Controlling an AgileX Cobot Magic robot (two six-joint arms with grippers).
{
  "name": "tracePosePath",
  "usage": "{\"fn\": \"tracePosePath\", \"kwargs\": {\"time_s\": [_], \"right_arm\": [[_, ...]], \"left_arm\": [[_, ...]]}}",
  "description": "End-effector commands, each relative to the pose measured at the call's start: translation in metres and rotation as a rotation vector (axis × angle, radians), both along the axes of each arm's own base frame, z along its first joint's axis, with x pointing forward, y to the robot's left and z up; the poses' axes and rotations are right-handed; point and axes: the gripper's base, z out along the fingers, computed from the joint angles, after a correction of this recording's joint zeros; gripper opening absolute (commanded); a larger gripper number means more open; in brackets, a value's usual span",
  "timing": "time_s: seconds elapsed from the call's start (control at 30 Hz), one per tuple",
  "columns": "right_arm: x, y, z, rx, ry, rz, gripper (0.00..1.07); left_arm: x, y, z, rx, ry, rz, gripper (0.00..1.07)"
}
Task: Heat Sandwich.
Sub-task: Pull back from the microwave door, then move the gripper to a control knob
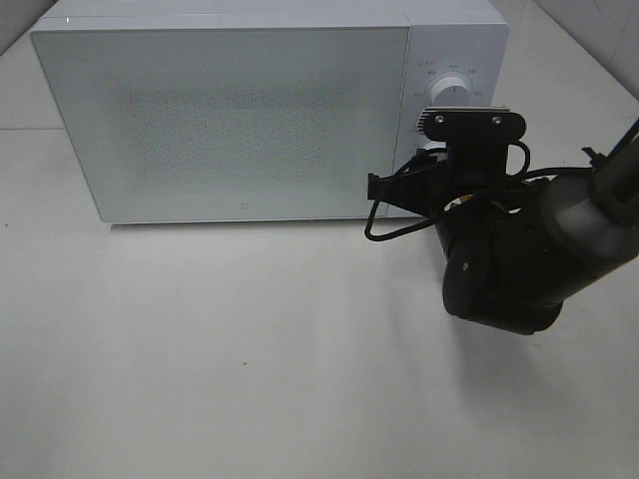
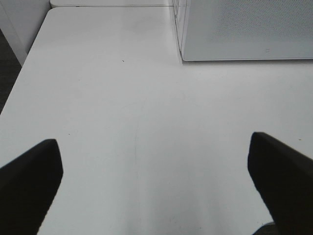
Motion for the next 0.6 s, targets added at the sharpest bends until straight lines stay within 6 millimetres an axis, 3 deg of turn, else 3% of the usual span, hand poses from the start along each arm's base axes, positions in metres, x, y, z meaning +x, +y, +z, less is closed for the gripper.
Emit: {"fn": "tracePosePath", "kwargs": {"time_s": [0.03,0.6], "right_arm": [[0.0033,0.0044,0.0129,0.024,-0.079,0.017,0.14],[0.0039,0.0034,0.0180,0.497,-0.162,-0.060,0.14]], "left_arm": [[-0.0033,-0.0001,-0.0011,0.000,-0.031,-0.006,0.98],[-0.0033,-0.0001,-0.0011,0.000,-0.031,-0.006,0.98]]}}
